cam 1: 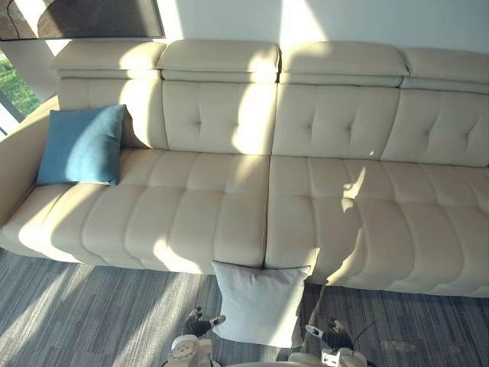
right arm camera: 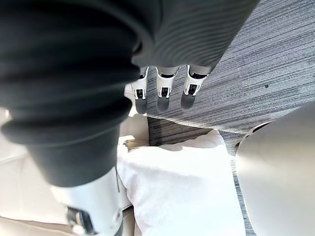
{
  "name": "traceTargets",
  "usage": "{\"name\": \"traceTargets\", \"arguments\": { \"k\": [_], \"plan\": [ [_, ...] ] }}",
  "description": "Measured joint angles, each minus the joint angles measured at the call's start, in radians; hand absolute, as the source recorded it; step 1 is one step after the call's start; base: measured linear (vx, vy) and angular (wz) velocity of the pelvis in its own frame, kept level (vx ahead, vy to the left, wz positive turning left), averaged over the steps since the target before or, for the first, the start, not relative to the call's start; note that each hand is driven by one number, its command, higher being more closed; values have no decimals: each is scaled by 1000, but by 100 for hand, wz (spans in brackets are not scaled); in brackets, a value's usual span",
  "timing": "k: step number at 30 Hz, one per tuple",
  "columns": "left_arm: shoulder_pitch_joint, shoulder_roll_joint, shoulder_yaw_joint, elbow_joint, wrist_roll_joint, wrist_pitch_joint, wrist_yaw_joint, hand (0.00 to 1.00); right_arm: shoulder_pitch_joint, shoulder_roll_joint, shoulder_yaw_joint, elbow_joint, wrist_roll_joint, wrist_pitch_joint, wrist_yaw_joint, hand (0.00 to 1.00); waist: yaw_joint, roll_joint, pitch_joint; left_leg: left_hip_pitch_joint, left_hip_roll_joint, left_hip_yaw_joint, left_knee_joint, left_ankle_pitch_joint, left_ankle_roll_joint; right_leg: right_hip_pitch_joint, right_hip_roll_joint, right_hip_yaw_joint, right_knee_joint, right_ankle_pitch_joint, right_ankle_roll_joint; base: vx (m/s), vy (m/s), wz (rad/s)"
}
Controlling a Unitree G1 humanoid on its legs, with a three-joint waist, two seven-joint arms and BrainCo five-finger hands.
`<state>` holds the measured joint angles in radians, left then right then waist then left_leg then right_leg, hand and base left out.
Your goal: Pick up cushions and gather them together orderly.
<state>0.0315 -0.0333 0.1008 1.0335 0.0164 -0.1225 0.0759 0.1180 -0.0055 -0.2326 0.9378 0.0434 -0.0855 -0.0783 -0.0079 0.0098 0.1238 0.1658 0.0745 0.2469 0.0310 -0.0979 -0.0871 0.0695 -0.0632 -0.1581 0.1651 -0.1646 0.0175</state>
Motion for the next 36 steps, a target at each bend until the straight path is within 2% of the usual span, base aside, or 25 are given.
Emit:
{"name": "traceTargets", "arguments": {
  "k": [4,11,12,26,29,31,32,34,35,36],
  "plan": [
    [6,-3,1,0,0,-1,0,0,-13,-12,0,25,0,0,1,0,1,10,-7,11,2,-10,-26,3,4,6,13,-2,-14,8,-6,-32,-27,3],
    [9,-10,36,1,0,-2,0,0,-25,-14,-1,47,0,0,0,0,1,10,-6,10,-1,-24,-66,32,19,18,18,-3,-75,57,-1,-76,1,4],
    [6,26,26,20,0,-2,0,0,-41,-25,-1,90,0,-2,0,0,2,-9,-3,20,-21,-50,-81,37,25,37,17,-7,-114,76,6,-36,3,0],
    [6,37,42,17,0,-1,8,0,-40,-25,-22,71,1,5,-3,0,-1,-4,0,6,1,-10,-82,26,15,-2,22,9,-94,65,3,5,-4,-7],
    [1,55,87,17,-4,5,15,0,-55,-30,-42,55,12,6,-14,0,-8,-9,24,-22,2,2,-78,20,9,-69,10,5,-1,7,1,31,-30,-5],
    [-14,72,101,13,-17,6,30,0,-73,-34,-43,53,17,7,-23,0,-4,-22,57,-49,-6,8,-55,16,5,-127,-10,4,98,-36,0,74,-45,5],
    [-29,84,108,-1,-24,9,39,0,-91,-33,-43,35,19,8,-30,0,-4,-32,88,-87,-11,21,-11,9,2,-177,-28,-1,163,-54,3,5,-75,3],
    [-65,94,108,-31,-44,10,56,0,-122,-35,-43,-15,39,9,-43,0,2,-31,135,-174,4,26,111,-35,5,-245,-41,-14,242,-63,10,-33,-90,2],
    [-94,103,108,-59,-60,9,60,0,-150,-36,-40,-43,45,8,-51,0,2,-30,170,-239,22,32,216,-67,8,-288,-47,-31,300,-63,9,-74,-89,-2],
    [-122,109,105,-90,-77,7,69,0,-175,-37,-37,-87,46,7,-57,0,4,-27,178,-328,53,49,345,-102,11,-352,-50,-44,365,-64,8,-111,-86,-4]
  ]
}}
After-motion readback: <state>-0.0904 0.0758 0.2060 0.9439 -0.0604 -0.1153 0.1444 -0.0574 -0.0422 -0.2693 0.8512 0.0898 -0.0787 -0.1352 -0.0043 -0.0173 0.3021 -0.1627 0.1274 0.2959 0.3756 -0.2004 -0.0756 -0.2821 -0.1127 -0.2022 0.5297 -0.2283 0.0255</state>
